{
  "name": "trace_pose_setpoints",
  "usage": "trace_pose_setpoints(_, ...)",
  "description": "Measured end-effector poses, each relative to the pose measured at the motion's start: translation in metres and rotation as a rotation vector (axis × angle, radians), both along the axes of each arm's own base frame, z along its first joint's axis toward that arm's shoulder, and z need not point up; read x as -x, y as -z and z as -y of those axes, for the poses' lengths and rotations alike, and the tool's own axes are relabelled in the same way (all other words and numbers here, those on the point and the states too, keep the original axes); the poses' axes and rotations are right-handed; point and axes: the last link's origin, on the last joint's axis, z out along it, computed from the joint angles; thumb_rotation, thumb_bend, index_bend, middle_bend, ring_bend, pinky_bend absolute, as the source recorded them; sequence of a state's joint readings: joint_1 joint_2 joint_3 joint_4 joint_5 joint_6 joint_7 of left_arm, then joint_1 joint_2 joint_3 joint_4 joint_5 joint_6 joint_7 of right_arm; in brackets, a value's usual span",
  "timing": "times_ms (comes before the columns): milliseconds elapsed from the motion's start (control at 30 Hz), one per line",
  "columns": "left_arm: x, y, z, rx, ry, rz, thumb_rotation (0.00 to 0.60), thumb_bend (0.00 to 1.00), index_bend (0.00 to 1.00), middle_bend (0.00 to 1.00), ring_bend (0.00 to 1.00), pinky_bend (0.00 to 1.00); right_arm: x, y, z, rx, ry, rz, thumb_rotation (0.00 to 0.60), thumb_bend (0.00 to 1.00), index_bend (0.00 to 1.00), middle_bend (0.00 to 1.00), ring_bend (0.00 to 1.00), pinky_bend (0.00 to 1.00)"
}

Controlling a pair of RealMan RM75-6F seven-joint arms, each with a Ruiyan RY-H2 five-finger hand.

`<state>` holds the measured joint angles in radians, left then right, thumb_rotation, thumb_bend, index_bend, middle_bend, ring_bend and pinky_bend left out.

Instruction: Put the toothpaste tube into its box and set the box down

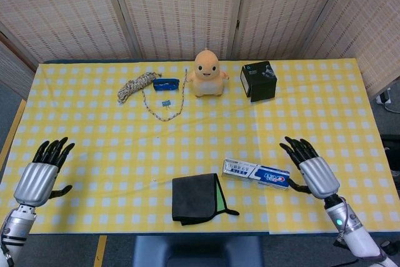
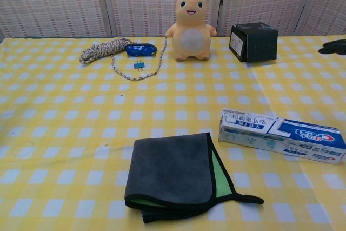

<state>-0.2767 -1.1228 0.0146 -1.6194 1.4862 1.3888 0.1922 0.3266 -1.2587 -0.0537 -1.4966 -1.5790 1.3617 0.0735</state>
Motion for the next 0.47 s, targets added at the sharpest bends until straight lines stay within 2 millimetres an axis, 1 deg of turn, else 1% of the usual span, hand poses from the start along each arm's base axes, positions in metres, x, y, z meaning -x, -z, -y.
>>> trace_pose_setpoints(67,0.009,0.000,0.010,-0.025,-0.015,0.006,0.600,0.16,0.00,0.00,0.00,0.00,0.002,-0.014,-0.014,0.078,0.009,-0.042,0.600,0.32,0.00,0.00,0.00,0.00)
trace_pose_setpoints(167,0.022,-0.001,0.025,-0.055,-0.033,0.042,0.600,0.17,0.00,0.00,0.00,0.00,0.007,-0.032,-0.036,0.185,0.036,-0.058,0.600,0.32,0.00,0.00,0.00,0.00)
trace_pose_setpoints(233,0.031,0.000,0.038,-0.068,-0.044,0.057,0.600,0.17,0.00,0.00,0.00,0.00,0.011,-0.041,-0.050,0.236,0.056,-0.053,0.600,0.32,0.00,0.00,0.00,0.00)
trace_pose_setpoints(300,0.035,0.001,0.048,-0.069,-0.052,0.062,0.600,0.17,0.00,0.00,0.00,0.00,0.014,-0.047,-0.064,0.269,0.071,-0.057,0.600,0.32,0.00,0.00,0.00,0.00)
trace_pose_setpoints(367,0.034,0.001,0.051,-0.068,-0.044,0.067,0.600,0.17,0.00,0.00,0.00,0.00,0.014,-0.049,-0.069,0.275,0.065,-0.067,0.600,0.32,0.00,0.00,0.00,0.00)
trace_pose_setpoints(467,0.028,0.000,0.053,-0.076,-0.006,0.077,0.600,0.17,0.00,0.00,0.00,0.00,0.014,-0.047,-0.068,0.268,0.060,-0.068,0.600,0.32,0.00,0.00,0.00,0.00)
